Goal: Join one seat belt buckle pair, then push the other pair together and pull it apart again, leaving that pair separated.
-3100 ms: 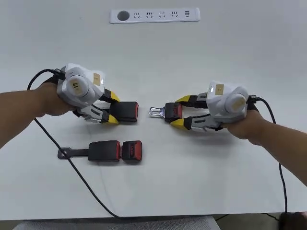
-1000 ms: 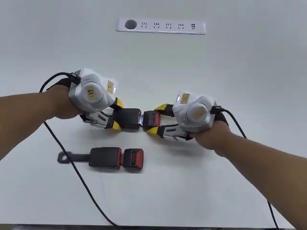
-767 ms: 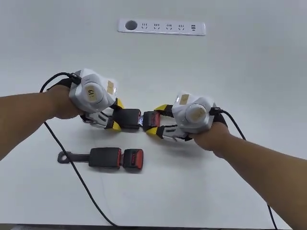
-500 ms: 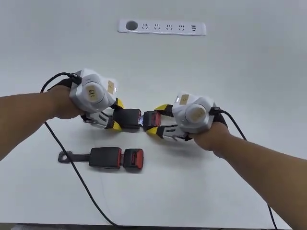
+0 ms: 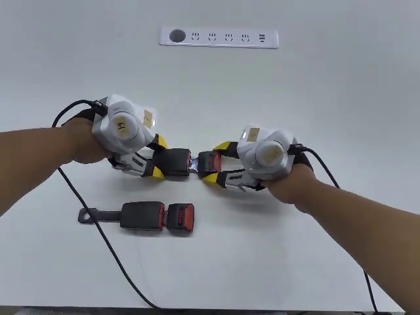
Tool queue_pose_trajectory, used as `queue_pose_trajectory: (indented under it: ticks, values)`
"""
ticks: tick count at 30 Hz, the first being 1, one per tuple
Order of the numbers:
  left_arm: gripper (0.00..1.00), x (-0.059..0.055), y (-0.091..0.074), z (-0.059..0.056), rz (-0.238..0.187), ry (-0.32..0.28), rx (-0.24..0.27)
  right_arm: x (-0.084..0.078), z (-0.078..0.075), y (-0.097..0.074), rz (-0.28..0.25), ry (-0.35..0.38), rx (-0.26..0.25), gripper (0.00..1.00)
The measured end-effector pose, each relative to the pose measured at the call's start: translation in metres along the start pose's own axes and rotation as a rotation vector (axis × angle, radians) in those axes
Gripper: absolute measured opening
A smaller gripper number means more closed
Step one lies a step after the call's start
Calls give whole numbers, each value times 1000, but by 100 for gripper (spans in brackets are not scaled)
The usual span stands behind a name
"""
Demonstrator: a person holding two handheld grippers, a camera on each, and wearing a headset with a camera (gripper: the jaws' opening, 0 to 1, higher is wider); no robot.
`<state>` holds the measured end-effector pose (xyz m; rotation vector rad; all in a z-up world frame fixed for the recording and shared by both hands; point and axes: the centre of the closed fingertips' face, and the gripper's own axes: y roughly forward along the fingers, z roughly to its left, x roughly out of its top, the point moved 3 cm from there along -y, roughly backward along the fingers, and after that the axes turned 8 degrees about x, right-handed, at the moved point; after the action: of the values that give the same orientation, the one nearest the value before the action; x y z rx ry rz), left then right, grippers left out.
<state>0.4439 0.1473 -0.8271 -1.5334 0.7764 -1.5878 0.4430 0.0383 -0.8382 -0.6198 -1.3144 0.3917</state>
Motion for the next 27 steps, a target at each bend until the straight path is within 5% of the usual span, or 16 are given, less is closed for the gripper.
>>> queue_pose_trajectory:
  ticks: [14,27]
  values:
    - [33,0,1,0,-4,-9,2,-7,-2,-14,-24,-28,16,37]
    - [33,0,0,0,2,-12,2,-33,-6,-46,-37,-22,2,38]
